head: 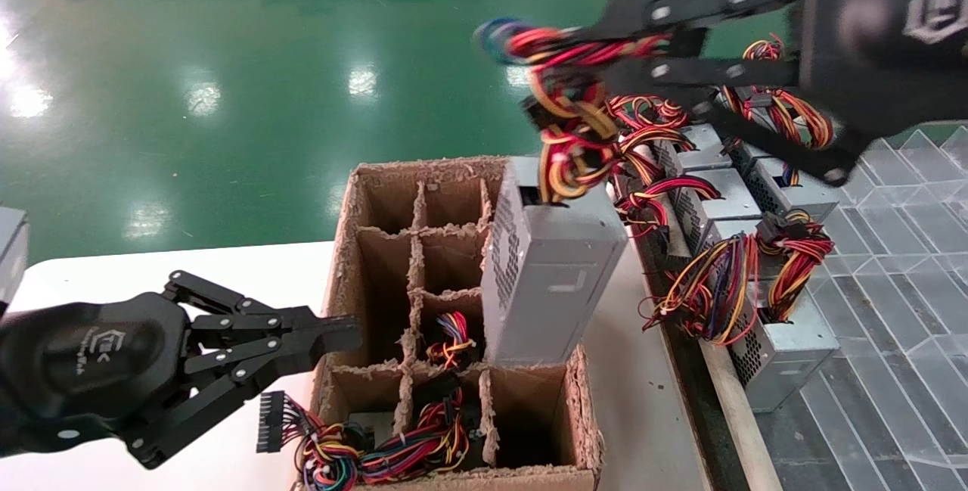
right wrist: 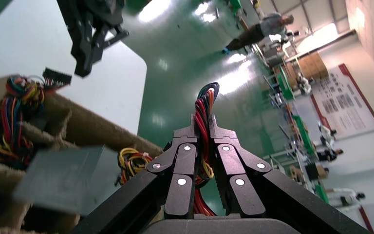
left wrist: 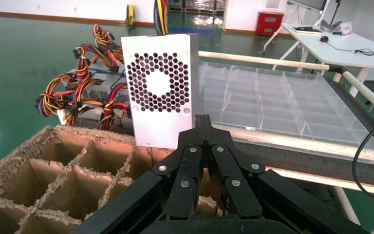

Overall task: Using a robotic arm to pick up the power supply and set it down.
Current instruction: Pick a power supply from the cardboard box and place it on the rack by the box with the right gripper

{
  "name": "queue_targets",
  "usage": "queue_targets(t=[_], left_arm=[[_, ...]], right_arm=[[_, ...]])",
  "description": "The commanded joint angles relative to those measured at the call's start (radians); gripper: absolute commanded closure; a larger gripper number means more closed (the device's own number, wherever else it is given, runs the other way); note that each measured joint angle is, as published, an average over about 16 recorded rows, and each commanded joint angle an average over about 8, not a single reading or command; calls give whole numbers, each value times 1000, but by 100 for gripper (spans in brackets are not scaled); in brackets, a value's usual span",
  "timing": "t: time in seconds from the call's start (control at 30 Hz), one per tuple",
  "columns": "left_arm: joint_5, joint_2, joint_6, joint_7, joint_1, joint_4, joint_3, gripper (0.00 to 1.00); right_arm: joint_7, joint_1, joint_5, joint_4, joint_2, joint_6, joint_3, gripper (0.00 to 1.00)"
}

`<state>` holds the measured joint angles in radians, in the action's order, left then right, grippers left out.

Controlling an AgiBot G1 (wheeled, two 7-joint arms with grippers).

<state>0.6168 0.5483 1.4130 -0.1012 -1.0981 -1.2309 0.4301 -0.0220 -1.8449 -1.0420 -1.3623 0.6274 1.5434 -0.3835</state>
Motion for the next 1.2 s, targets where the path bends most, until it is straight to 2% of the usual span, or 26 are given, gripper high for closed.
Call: queue_targets(t=[0.03,0.3,0.67,0.93,1.2], left_arm=[[0,0,0,0,0,0,0,100],[0,0,0,0,0,0,0,100],[0,0,0,0,0,0,0,100],[0,0,0,0,0,0,0,100],[0,0,0,0,0,0,0,100]], right_arm=[[0,-9,-1,0,-22,-1,-6,100],[-12,-18,40,0,-136,13,-34,100],[-73,11,161,-1,-384,30,-97,100],[-154,76,272,-2,-559,34,-176,100],[-253,156,331,-1,-680,27,-257,100]])
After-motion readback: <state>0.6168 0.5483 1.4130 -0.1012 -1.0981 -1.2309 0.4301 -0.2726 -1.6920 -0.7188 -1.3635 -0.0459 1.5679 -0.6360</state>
